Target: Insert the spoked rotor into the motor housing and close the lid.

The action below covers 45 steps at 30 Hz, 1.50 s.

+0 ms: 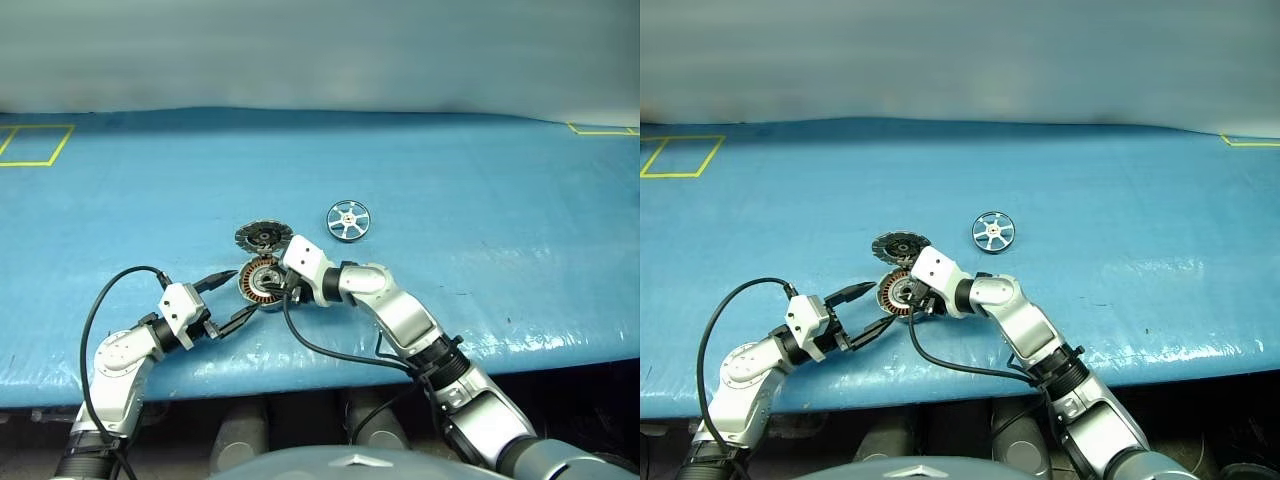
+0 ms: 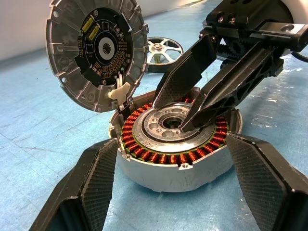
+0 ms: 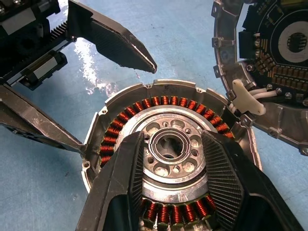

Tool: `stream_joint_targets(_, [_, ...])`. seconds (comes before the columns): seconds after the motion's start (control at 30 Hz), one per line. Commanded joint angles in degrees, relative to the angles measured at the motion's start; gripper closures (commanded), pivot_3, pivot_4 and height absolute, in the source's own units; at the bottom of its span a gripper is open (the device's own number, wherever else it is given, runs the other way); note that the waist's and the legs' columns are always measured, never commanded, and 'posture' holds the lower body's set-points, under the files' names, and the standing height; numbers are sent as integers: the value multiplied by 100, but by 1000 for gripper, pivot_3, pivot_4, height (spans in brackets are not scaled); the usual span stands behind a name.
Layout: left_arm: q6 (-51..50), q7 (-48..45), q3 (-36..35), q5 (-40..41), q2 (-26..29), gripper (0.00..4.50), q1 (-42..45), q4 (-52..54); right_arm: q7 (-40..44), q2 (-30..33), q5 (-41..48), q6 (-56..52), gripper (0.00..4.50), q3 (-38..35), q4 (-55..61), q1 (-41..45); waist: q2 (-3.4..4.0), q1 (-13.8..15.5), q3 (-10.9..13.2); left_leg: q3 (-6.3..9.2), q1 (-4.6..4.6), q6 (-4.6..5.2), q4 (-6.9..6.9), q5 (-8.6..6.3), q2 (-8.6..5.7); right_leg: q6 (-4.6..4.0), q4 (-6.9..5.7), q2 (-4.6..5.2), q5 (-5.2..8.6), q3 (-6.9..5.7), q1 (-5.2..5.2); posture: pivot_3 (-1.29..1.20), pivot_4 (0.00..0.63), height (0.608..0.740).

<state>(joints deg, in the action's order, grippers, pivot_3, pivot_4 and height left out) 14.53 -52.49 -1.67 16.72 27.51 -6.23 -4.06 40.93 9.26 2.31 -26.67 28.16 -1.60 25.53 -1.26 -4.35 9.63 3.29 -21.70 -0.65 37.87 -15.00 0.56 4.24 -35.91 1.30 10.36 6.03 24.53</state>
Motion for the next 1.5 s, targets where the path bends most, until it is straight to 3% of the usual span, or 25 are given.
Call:
stream_joint_targets(0.03, [52,-11,23,24,-42,601,0,-8,-15,-87,177,45,2516,-192,380,-53,0,1,0,0,0,0,0,0,0,0,0,0,0,0,0,0,150,740])
stream_joint_targets(0.07, [35,-21,20,58,-54,601,-2,10,-39,-89,192,40,2516,-223,401,-62,0,1,0,0,0,0,0,0,0,0,0,0,0,0,0,0,150,740])
stream_joint_targets(0.17, [-69,-40,-41,252,-100,601,-11,154,-44,23,226,-48,3385,-335,614,-130,0,1,1,0,-1,0,0,0,0,0,1,0,0,0,1,0,150,740])
stream_joint_targets(0.4, [-293,-131,-74,612,-96,601,-49,450,-181,878,356,-411,3385,-1090,1866,-837,0,45,2,2,-10,-1,-5,-1,-3,1,11,6,3,-3,5,0,150,740])
stream_joint_targets(0.63, [-536,-273,49,776,-144,601,34,566,-851,1231,270,-704,3385,-2005,1862,-1007,-1,29,3,-3,-9,-2,-4,-1,0,1,7,3,3,-3,8,0,150,740])
stream_joint_targets(0.83, [-476,-273,121,661,-291,601,322,429,-1404,1421,-452,-522,3385,-1829,561,-272,-3,20,4,-6,-8,-2,-1,-1,-2,1,8,4,3,-2,6,0,150,740])
stream_joint_targets(1.03, [-442,-219,212,584,-427,601,317,454,-1382,1238,-524,-196,3385,-1737,-392,202,-3,29,5,-4,-10,-1,-19,-1,-3,-3,14,4,5,-1,8,0,150,740])
stream_joint_targets(1.5, [-390,-147,216,541,-446,601,66,585,-1323,919,-392,-161,3385,-1831,-646,283,-3,28,5,-3,-8,-1,-16,-1,-3,-2,13,3,5,-1,6,0,150,740])
